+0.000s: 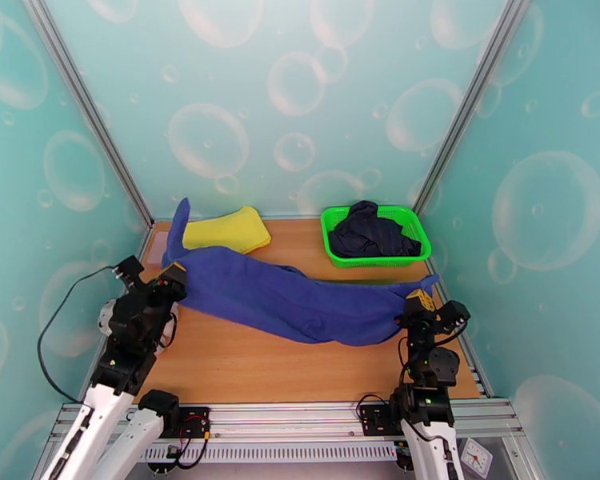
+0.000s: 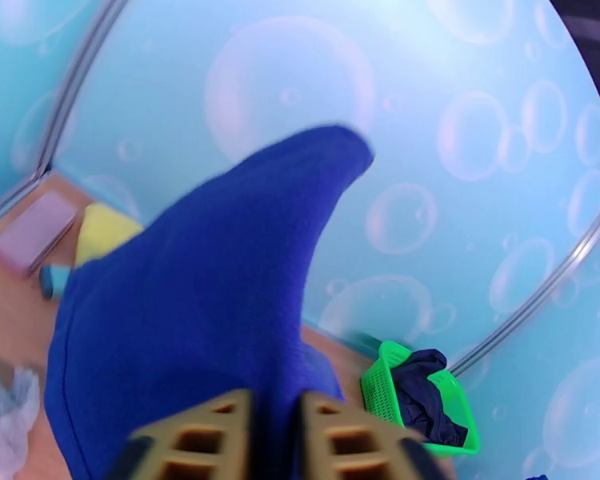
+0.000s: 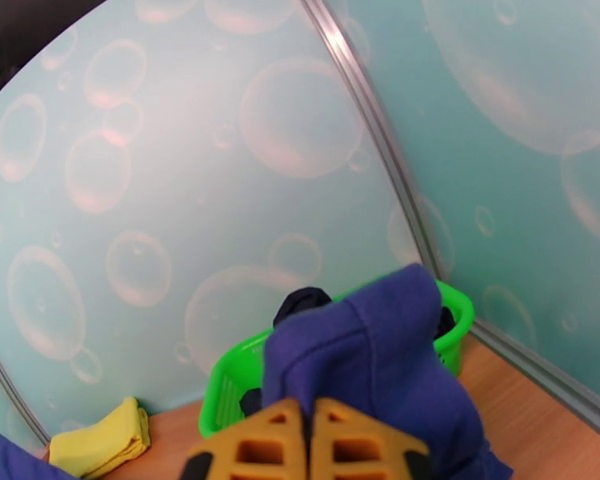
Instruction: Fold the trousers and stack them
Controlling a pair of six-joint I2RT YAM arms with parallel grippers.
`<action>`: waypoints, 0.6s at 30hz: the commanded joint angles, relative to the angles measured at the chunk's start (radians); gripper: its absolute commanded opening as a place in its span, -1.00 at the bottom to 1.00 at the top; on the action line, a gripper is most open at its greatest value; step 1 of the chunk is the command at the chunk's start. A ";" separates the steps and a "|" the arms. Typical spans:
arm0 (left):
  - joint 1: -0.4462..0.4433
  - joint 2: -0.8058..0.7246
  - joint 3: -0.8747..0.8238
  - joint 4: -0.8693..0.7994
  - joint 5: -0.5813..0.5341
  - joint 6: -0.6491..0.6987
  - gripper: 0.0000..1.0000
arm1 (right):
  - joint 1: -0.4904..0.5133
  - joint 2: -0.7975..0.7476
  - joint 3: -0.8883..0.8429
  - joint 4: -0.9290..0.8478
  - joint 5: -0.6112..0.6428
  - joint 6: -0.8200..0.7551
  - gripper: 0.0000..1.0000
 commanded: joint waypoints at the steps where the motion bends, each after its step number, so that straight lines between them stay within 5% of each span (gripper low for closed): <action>1: -0.036 0.044 -0.114 -0.171 -0.045 -0.198 0.21 | -0.006 -0.036 0.001 -0.022 0.076 0.015 -1.00; 5: -0.114 0.089 -0.027 -0.245 -0.222 -0.161 0.35 | -0.005 -0.032 0.010 -0.063 0.085 0.013 -1.00; 10: -0.102 0.282 0.136 -0.249 -0.349 0.000 0.32 | -0.005 -0.035 0.001 -0.056 0.069 0.022 -1.00; 18: 0.000 0.560 0.329 -0.192 -0.277 0.170 0.32 | -0.006 -0.034 -0.008 -0.055 0.051 0.023 -1.00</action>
